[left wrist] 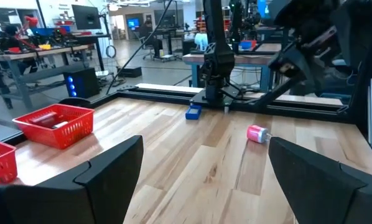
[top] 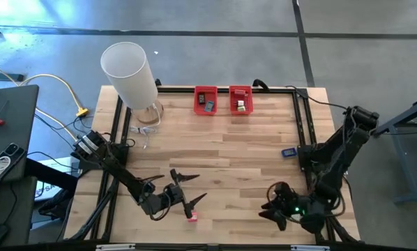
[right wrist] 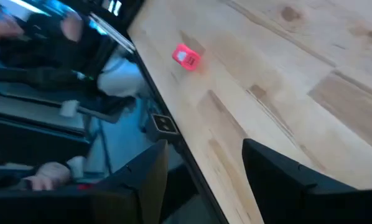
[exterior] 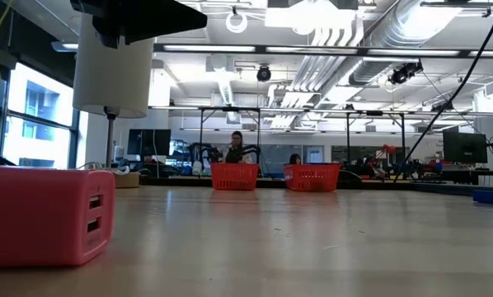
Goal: Pick & Place Office items
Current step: Put the pink white charger adapter into the right red bin
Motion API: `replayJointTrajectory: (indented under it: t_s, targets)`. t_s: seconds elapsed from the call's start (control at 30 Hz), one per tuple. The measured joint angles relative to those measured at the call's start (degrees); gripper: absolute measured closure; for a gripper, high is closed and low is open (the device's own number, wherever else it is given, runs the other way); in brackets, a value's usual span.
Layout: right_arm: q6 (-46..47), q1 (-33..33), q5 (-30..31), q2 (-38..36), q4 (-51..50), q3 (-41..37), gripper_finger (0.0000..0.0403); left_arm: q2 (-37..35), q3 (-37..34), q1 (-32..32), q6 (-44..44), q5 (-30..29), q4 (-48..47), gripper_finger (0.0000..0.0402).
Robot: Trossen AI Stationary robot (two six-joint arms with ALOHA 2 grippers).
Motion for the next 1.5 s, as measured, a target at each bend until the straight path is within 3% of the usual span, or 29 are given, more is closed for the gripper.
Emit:
replayJointTrajectory:
  t_s: [0.17, 0.37, 0.53, 0.93, 1.13, 1.5]
  targets:
    - [2.58, -1.02, -5.30, 3.34, -17.94, 11.35, 0.0208, 0.00, 0.00, 0.02, 0.06, 1.75, 0.00, 0.0062]
    - [11.36, -2.45, -14.97, 15.44, -48.08, 31.79, 0.0208, 0.00, -0.01, 0.02, 0.61, 2.08, -0.02, 0.0062]
    - [21.87, -1.96, -19.51, 25.20, -63.83, 44.33, 0.0208, 0.00, 0.00, 0.02, 0.65, 2.08, -0.19, 0.0062]
    - [31.82, 1.62, -19.83, 37.82, -72.44, 46.68, 0.0208, -0.02, -0.02, 0.02, 0.88, 2.06, -0.85, 0.0062]
    - [31.91, 2.27, -16.28, 39.52, -72.49, 46.05, 0.0208, -0.02, 0.00, 0.02, 0.54, 2.07, -0.87, 0.0062]
    - [37.65, 3.80, -17.96, 39.52, -65.96, 37.75, 0.0208, -0.04, 0.00, 0.02, 0.46, 2.67, -0.87, 0.0062]
